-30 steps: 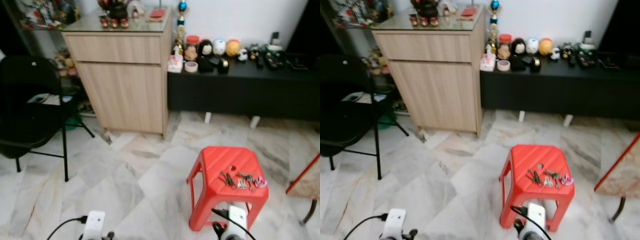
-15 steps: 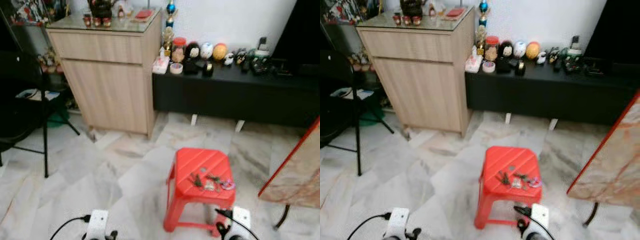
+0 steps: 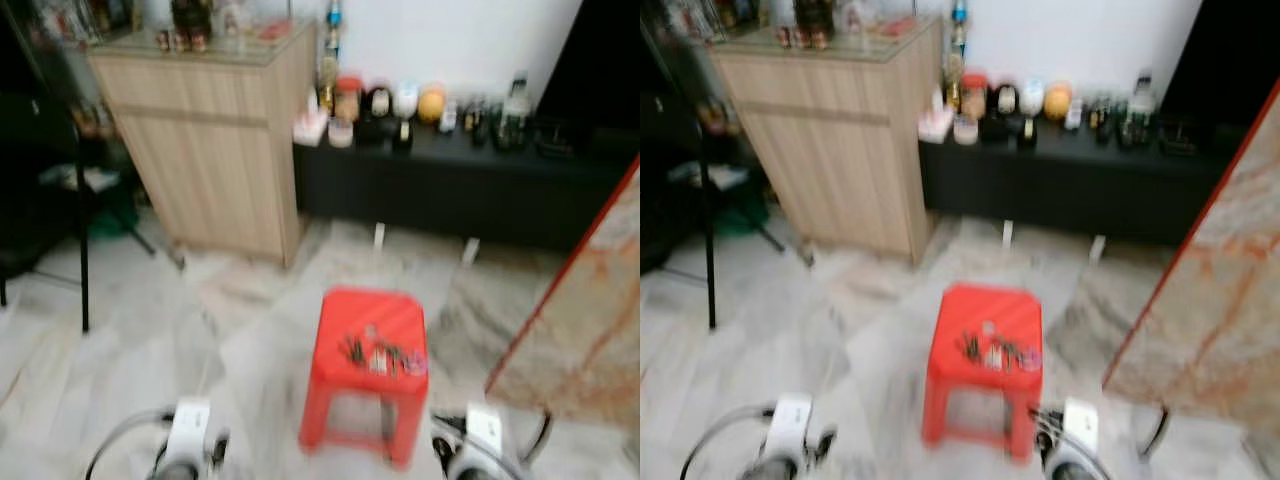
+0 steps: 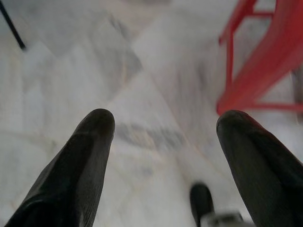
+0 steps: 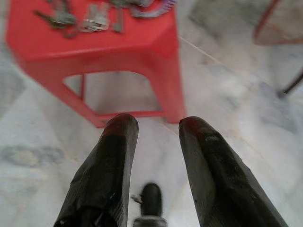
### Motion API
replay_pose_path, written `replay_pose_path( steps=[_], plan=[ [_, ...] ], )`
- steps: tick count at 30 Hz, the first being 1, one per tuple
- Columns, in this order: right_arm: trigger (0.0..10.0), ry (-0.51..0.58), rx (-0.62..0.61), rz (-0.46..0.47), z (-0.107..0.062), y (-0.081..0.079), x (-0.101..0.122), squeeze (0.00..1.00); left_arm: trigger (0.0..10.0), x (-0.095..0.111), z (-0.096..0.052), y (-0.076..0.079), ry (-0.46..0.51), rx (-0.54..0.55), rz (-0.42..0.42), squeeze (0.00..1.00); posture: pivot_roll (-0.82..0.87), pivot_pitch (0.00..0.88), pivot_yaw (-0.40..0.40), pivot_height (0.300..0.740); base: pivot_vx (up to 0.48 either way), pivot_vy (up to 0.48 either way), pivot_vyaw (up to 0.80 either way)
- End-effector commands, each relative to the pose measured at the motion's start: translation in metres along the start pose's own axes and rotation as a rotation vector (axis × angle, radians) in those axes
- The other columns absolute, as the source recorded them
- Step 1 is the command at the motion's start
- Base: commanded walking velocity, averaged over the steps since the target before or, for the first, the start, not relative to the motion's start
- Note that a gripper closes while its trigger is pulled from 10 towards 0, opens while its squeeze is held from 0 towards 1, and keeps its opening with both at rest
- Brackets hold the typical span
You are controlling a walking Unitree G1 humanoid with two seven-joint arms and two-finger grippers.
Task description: Hang keys on a hook
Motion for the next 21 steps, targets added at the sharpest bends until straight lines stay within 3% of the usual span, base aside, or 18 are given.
replay_pose_path(
  steps=[1,3,4,5,6,8,9,10,13,21],
  plan=[
    [10.0,0.036,0.02,-0.016,0.0,-0.003,0.004,0.0,10.0,0.018,0.001,-0.007,0.1,0.019,0.026,0.0,0.02,0.0,-0.024,0.74,0.0,0.0,0.0],
    [10.0,0.051,0.019,-0.018,0.0,-0.003,0.006,0.0,10.0,0.023,0.0,-0.007,0.132,0.021,0.023,0.0,0.02,0.0,-0.026,0.74,0.0,0.0,0.0],
    [10.0,0.135,0.017,-0.058,0.0,-0.004,0.021,0.0,10.0,0.036,-0.003,-0.008,0.223,0.023,0.022,0.0,0.01,0.0,-0.028,0.74,0.0,0.0,0.0],
    [10.0,0.135,0.017,-0.058,0.0,-0.004,0.021,0.0,10.0,0.036,-0.003,-0.008,0.223,0.023,0.022,0.0,0.01,0.0,-0.028,0.74,0.0,0.0,0.0],
    [10.0,0.247,0.034,-0.111,-0.001,-0.009,0.046,0.0,10.0,0.041,-0.004,-0.008,0.256,0.025,0.024,0.0,0.01,0.0,-0.027,0.74,0.0,0.0,0.0],
    [10.0,0.247,0.034,-0.111,-0.001,-0.009,0.046,0.0,10.0,0.041,-0.004,-0.008,0.256,0.025,0.024,0.0,0.01,0.0,-0.027,0.74,0.0,0.0,0.0],
    [10.0,0.446,0.081,-0.167,-0.009,-0.021,0.084,0.0,10.0,0.053,-0.01,-0.009,0.343,0.039,-0.005,0.0,0.01,0.0,-0.032,0.74,0.0,0.0,0.0],
    [10.0,0.446,0.081,-0.167,-0.009,-0.021,0.084,0.0,10.0,0.053,-0.01,-0.009,0.343,0.039,-0.005,0.0,0.01,0.0,-0.032,0.74,0.0,0.0,0.0],
    [10.0,0.59,0.108,-0.171,-0.022,-0.03,0.103,0.0,10.0,0.065,-0.022,-0.007,0.442,0.03,-0.02,0.0,0.01,0.0,-0.036,0.74,0.0,0.0,0.0],
    [10.0,0.665,0.103,-0.16,-0.038,-0.028,0.098,0.0,10.0,0.073,-0.043,-0.012,0.532,0.04,-0.04,0.0,0.0,0.0,-0.05,0.74,0.0,0.0,0.0]
  ],
)
Point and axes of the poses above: a point about 5 cm out from each wrist's last joint towards the gripper, its own z axis pointing out of the wrist towards the gripper, its own x axis along the axis of the wrist's last joint, y = z × x, the point moved 4 cm from there along z, pointing out of the wrist towards the gripper, and after that the axes turned 6 degrees about z, right-handed, at the moved point
